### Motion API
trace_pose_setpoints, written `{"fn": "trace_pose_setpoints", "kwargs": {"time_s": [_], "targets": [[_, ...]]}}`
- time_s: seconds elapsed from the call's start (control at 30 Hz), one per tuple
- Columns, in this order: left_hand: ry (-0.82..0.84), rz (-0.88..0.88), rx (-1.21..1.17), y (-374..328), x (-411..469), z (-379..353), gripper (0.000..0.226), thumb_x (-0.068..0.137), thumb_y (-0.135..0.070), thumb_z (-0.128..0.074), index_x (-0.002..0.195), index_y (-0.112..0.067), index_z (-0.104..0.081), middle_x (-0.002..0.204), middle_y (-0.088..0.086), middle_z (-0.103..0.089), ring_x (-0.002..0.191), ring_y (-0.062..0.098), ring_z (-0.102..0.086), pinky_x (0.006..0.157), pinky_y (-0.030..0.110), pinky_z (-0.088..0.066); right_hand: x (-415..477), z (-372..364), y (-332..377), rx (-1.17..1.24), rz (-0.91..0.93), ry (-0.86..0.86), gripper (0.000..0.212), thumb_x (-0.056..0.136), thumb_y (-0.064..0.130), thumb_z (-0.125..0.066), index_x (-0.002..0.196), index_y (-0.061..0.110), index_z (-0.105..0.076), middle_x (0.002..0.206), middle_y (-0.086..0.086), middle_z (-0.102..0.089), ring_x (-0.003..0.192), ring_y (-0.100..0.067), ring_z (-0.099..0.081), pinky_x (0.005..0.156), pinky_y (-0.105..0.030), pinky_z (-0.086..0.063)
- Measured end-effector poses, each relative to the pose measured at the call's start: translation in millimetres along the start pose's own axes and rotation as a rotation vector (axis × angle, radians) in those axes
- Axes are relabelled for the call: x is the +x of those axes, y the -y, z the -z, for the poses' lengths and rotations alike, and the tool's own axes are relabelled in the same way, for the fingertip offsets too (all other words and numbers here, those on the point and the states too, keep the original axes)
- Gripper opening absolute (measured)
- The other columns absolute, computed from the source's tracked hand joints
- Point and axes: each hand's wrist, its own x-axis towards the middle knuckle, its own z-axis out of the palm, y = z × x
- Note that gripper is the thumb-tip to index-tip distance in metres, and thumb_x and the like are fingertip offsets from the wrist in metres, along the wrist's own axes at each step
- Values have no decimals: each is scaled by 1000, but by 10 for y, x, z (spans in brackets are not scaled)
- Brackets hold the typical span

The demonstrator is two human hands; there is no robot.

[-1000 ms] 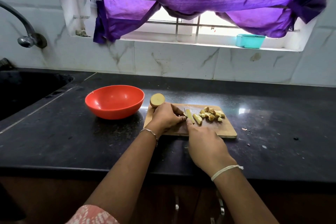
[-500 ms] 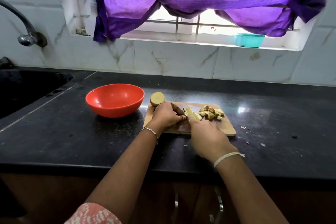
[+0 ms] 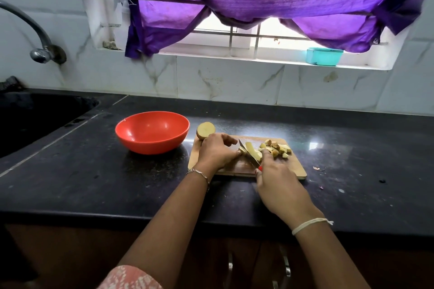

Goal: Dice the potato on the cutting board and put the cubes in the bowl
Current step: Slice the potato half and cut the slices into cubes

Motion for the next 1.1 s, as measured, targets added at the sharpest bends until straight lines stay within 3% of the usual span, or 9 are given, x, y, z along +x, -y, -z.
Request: {"fn": "trace_pose_setpoints", "kwargs": {"time_s": [0.07,0.17,0.43,0.57,0.63,0.77,0.83,0.93,1.1], "targets": [[-3,-5,-1,-9,-4,3,34,78,-27,-78,110,-20,-71,111,-2,-69,98,10,-60,79,16,-39,-12,44,-14,30,-5,-14,36,100,21,-41,134,10,-37,111,-10,-57,98,-25,-54,79,-35,-46],[7,-22,-21,-17,-19,18,35,79,-22,-77,113,-20,-69,112,-3,-67,99,13,-62,81,17,-41,-42,82,-23,85,6,-17,19,100,26,-44,114,13,-45,102,-7,-59,88,-21,-55,72,-32,-44],[48,-115,-102,-24,-77,1,61,74,-24,-76,129,-23,-48,120,-2,-50,85,8,-55,75,20,-44,50,40,-112,207,9,-217,16,96,25,-54,106,16,-63,82,7,-51,77,-12,-47,67,-24,-34],[74,-272,28,-25,-115,-66,45,76,-38,-72,118,-29,-59,124,-2,-48,103,14,-53,95,33,-45,127,-21,-308,438,-26,-322,9,94,22,-58,96,18,-66,75,3,-63,62,-14,-56,56,-23,-45],[103,-319,139,-27,-120,-107,47,76,-50,-68,119,-33,-60,127,-5,-49,114,15,-50,104,40,-37,134,-36,-396,584,-43,-351,11,94,20,-58,86,24,-63,65,7,-61,53,-12,-54,55,-33,-53],[132,-335,231,-86,-128,-124,60,73,-57,-61,127,-33,-57,130,-7,-57,122,16,-50,105,46,-38,131,-67,-475,797,-80,-325,18,96,16,-56,82,25,-62,62,-4,-60,38,-10,-45,38,-27,-41],[134,-311,221,-123,-134,-118,60,71,-52,-58,127,-31,-57,125,-5,-61,118,17,-53,102,44,-42,146,-95,-494,833,-79,-304,13,96,16,-56,85,21,-63,62,-5,-59,37,-11,-45,39,-25,-39],[115,-272,264,-162,-118,-105,49,77,-45,-58,123,-30,-59,115,-1,-64,111,20,-55,100,43,-42,164,-137,-543,824,-67,-286,8,94,21,-59,88,19,-64,62,0,-60,44,-15,-49,48,-34,-43],[93,-284,423,-221,-52,-140,35,91,-39,-54,123,-28,-60,122,2,-61,117,21,-50,100,36,-40,170,-167,-576,807,-40,-293,10,94,22,-60,84,23,-63,60,1,-61,47,-16,-50,51,-36,-45]]}}
